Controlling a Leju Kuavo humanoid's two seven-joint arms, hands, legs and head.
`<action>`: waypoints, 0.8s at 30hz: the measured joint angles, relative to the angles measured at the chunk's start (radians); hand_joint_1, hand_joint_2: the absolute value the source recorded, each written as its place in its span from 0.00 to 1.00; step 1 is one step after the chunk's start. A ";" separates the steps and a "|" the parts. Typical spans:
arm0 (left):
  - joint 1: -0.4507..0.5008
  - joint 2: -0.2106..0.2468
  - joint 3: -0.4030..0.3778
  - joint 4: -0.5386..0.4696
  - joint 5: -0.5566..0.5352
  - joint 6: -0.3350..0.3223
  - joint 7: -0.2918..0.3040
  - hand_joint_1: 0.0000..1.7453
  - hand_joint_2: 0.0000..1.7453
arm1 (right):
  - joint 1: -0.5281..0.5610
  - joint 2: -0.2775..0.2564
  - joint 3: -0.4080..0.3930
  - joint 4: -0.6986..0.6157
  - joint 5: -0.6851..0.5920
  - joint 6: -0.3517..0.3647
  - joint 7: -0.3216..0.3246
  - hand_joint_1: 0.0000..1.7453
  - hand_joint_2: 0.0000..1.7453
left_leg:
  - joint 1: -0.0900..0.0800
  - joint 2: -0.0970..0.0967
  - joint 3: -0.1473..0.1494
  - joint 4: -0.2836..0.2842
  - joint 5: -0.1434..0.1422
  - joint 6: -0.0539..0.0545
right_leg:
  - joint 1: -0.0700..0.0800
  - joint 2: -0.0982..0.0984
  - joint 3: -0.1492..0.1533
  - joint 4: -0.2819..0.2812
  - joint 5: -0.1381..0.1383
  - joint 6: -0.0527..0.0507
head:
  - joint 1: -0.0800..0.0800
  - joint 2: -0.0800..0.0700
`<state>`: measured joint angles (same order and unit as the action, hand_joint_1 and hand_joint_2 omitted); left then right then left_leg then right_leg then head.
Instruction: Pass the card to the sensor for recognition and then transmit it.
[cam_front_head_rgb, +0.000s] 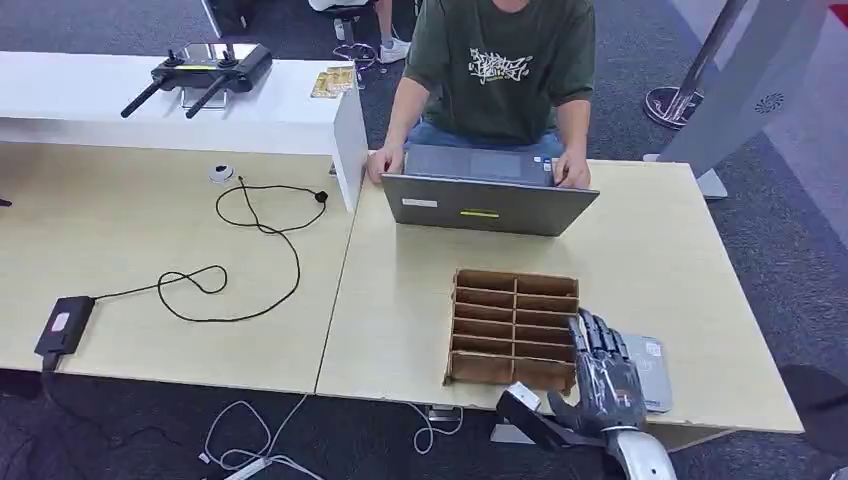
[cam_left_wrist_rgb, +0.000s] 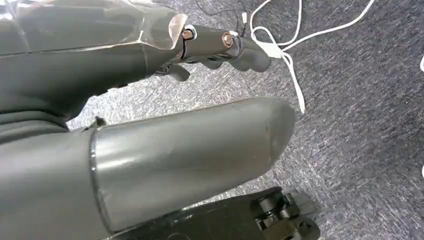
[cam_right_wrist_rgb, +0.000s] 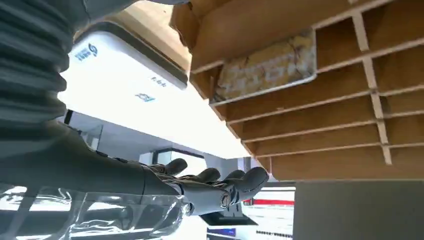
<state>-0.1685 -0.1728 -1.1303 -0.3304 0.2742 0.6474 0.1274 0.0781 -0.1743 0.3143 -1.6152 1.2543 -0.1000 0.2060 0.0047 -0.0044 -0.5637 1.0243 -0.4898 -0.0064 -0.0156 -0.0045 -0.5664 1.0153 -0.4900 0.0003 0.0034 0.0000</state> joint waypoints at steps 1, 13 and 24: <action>0.002 0.000 0.008 -0.001 -0.008 -0.002 0.000 0.00 0.00 | -0.002 0.002 0.000 0.000 -0.002 -0.002 -0.002 0.00 1.00 | 0.000 0.000 0.000 0.000 0.000 0.000 | 0.000 0.000 0.000 0.000 0.000 0.000 | 0.000 0.000; 0.011 0.000 0.077 -0.011 -0.054 -0.019 0.008 0.00 0.00 | -0.009 0.027 0.004 0.000 -0.002 -0.010 -0.003 0.00 1.00 | 0.000 0.000 0.000 0.000 0.000 0.000 | 0.000 0.000 0.000 0.000 0.000 0.000 | 0.000 0.000; 0.018 0.000 0.120 -0.016 -0.106 -0.035 0.015 0.00 0.00 | -0.011 0.029 0.008 0.015 -0.002 -0.005 0.002 0.00 1.00 | 0.000 0.000 0.000 0.000 0.000 0.000 | 0.000 0.000 0.000 0.000 0.000 0.000 | 0.000 0.000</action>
<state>-0.1504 -0.1728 -1.0101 -0.3460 0.1678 0.6127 0.1426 0.0666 -0.1453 0.3223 -1.6003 1.2524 -0.1045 0.2075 0.0047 -0.0045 -0.5638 1.0243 -0.4898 -0.0064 -0.0156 -0.0046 -0.5664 1.0153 -0.4900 0.0003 0.0034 0.0000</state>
